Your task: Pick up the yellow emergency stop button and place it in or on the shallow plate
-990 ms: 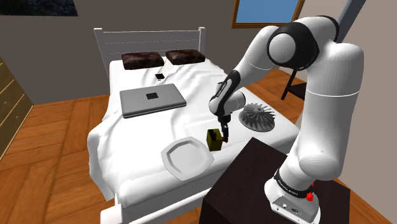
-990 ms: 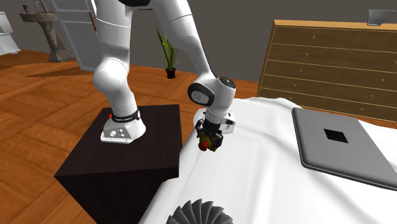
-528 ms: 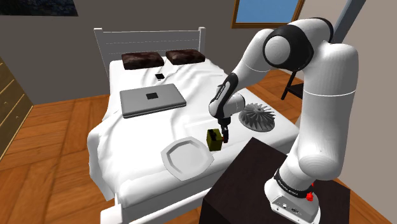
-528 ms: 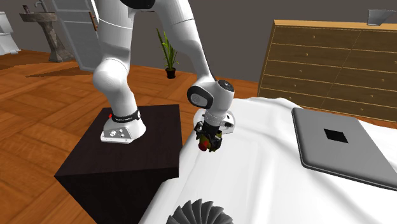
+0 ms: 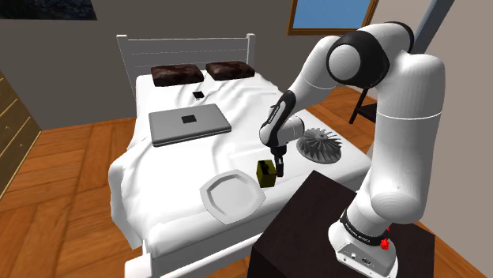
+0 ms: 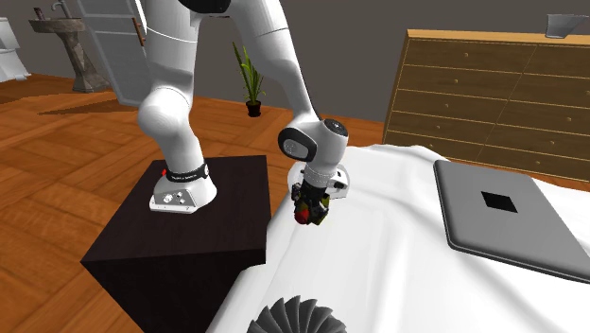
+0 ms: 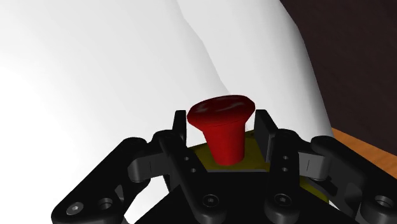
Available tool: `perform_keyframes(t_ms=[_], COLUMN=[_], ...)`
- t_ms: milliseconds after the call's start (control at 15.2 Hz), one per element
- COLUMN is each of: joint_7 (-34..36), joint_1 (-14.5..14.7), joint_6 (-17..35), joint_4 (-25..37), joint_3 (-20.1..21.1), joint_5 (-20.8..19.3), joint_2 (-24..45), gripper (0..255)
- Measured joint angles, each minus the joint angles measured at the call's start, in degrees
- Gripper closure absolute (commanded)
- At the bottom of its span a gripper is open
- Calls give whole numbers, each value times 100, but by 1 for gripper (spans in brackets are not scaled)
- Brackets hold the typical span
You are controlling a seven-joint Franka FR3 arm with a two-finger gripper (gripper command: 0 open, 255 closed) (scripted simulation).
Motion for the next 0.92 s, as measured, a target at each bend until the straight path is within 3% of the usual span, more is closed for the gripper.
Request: perform_keyframes(t_ms=[330, 924], joint_7=[27, 416], joint_1=[20, 227], joint_6=[-33, -642], joint_4=[-12, -105], joint_3=[-22, -347], joint_5=[-32, -605], joint_2=[-48, -822], gripper=[255, 255])
